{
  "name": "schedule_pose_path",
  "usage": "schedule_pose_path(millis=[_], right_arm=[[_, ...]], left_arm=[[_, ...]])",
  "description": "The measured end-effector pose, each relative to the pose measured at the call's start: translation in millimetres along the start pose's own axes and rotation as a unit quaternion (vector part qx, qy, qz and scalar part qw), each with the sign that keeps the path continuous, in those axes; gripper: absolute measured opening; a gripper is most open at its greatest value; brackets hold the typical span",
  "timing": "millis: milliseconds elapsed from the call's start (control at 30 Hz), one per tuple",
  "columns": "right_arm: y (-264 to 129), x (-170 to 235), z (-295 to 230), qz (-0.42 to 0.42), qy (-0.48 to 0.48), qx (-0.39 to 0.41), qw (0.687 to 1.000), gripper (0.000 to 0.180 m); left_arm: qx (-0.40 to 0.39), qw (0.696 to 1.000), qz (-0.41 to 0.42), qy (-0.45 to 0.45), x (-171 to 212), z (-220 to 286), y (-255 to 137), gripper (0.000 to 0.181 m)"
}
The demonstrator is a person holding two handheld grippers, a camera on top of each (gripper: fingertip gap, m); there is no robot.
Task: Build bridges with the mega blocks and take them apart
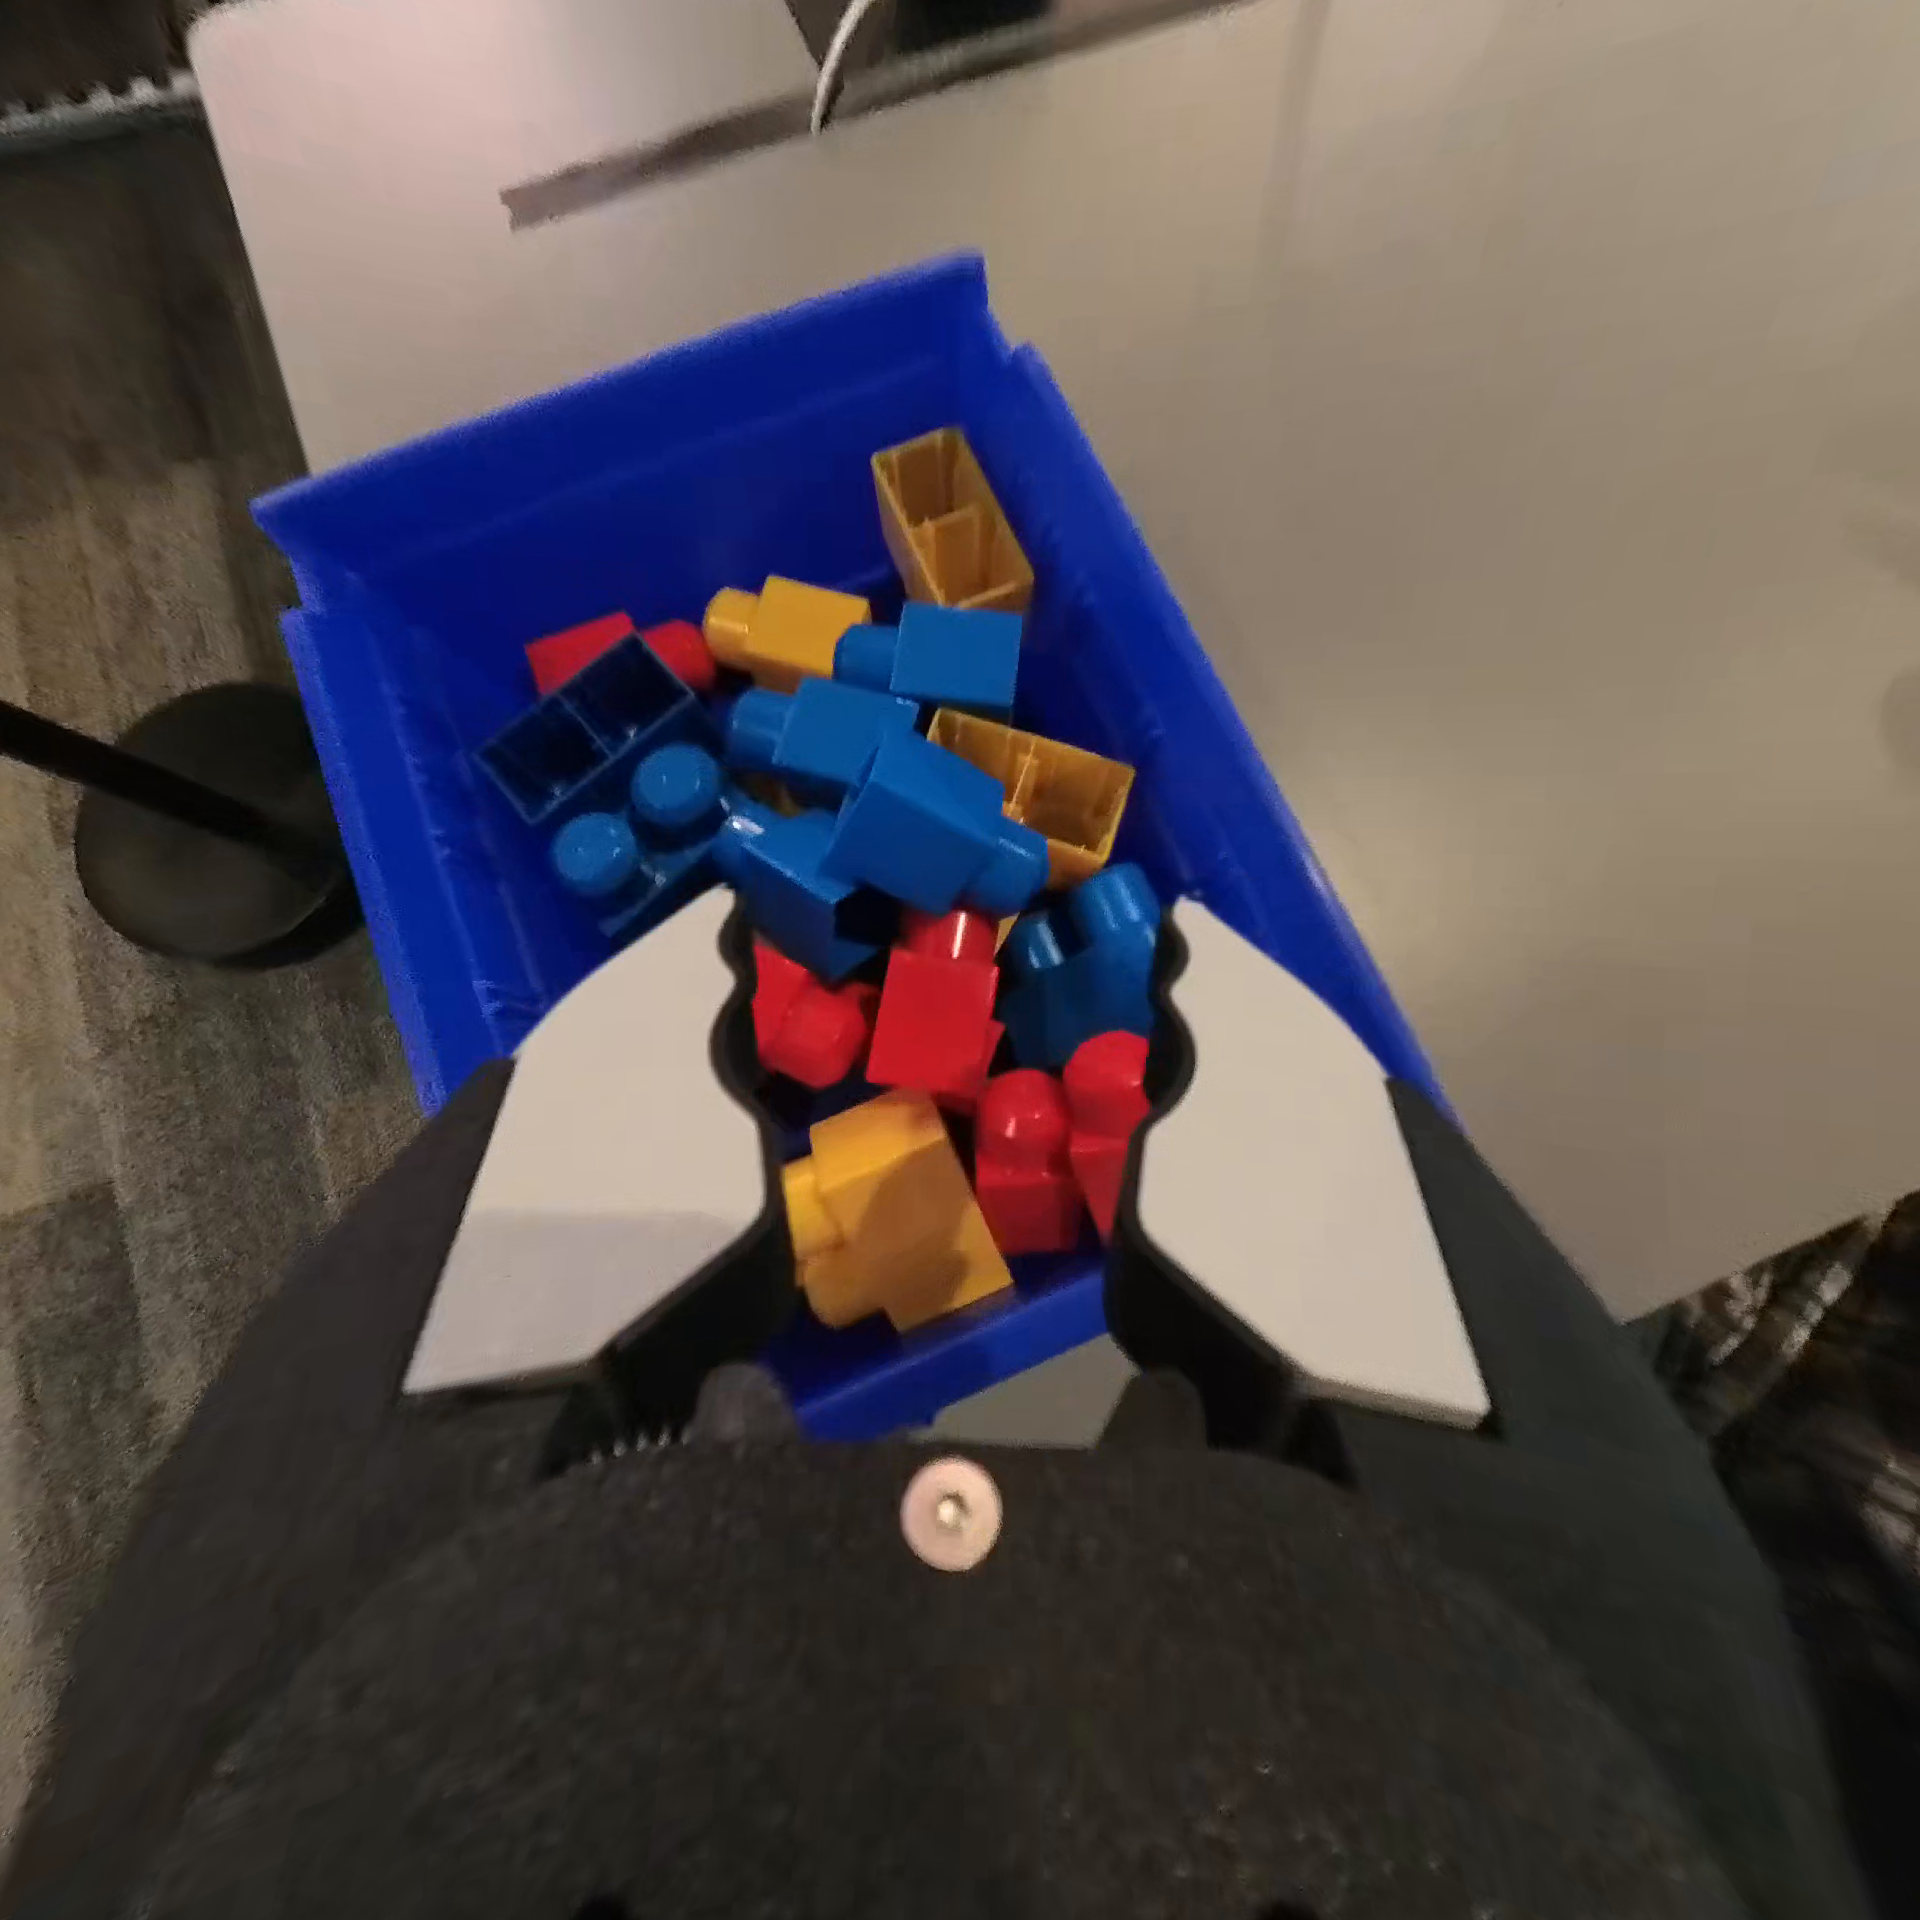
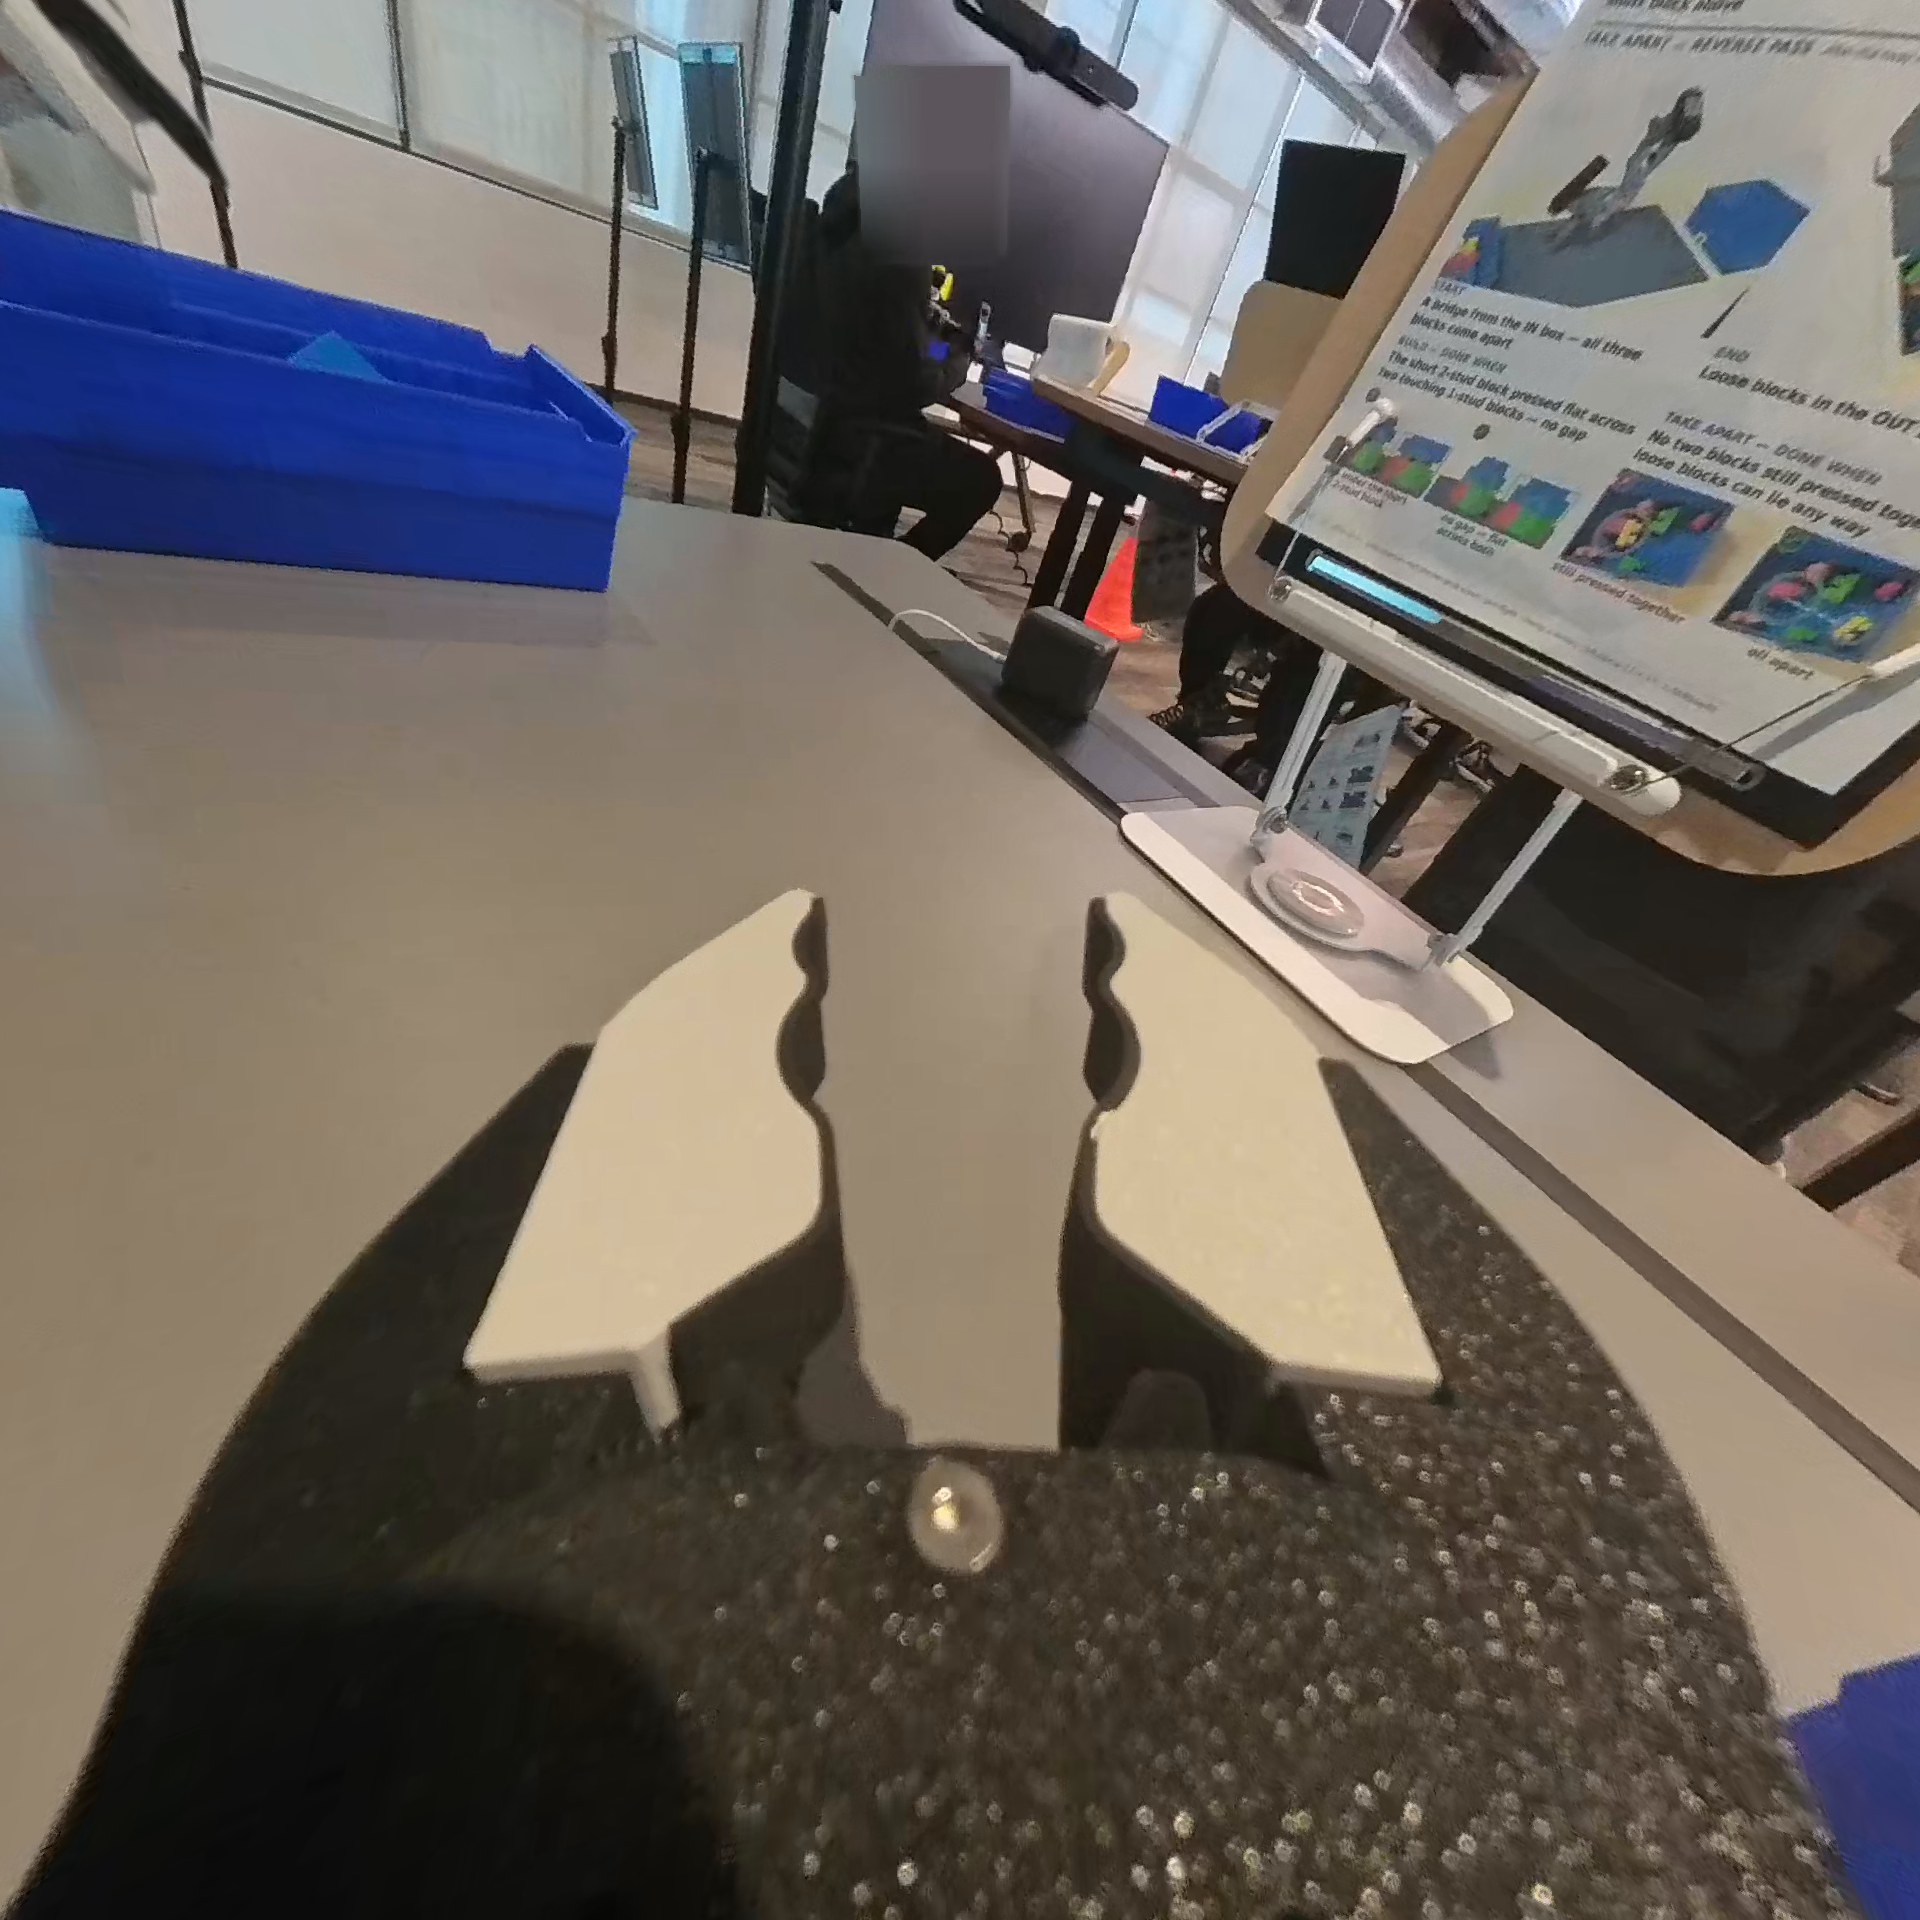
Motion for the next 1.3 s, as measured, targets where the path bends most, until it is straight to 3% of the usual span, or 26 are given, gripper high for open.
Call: schedule_pose_path(millis=[333,667,900,1033,1300], right_arm=[[2,3,-2,-0.006,0.001,-0.015,1.000,0.043],[9,7,-10,-0.033,-0.024,-0.033,0.999,0.039],[9,5,-12,-0.028,-0.022,-0.037,0.999,0.038],[8,6,-11,-0.025,-0.016,-0.036,0.999,0.037],[10,8,-12,-0.032,-0.018,-0.038,0.999,0.036]], left_arm=[[-0.018,0.991,-0.131,0.002,22,-15,19,0.066],[-0.046,0.967,-0.251,-0.030,47,-32,7,0.066],[0.012,0.970,-0.227,-0.082,54,-39,14,0.068],[0.041,0.984,-0.159,-0.069,33,-37,11,0.069],[-0.050,0.994,-0.066,-0.064,-20,-44,28,0.065]])
Point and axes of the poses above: each gripper's, where its closed fingertips meet, y out along the fingers, x out of its underside, z = x × y across the jaws, the point moved 8 cm from there along -y, back along the fingers, and after that the axes turned 12 degrees about -y, right-handed, at the moved point
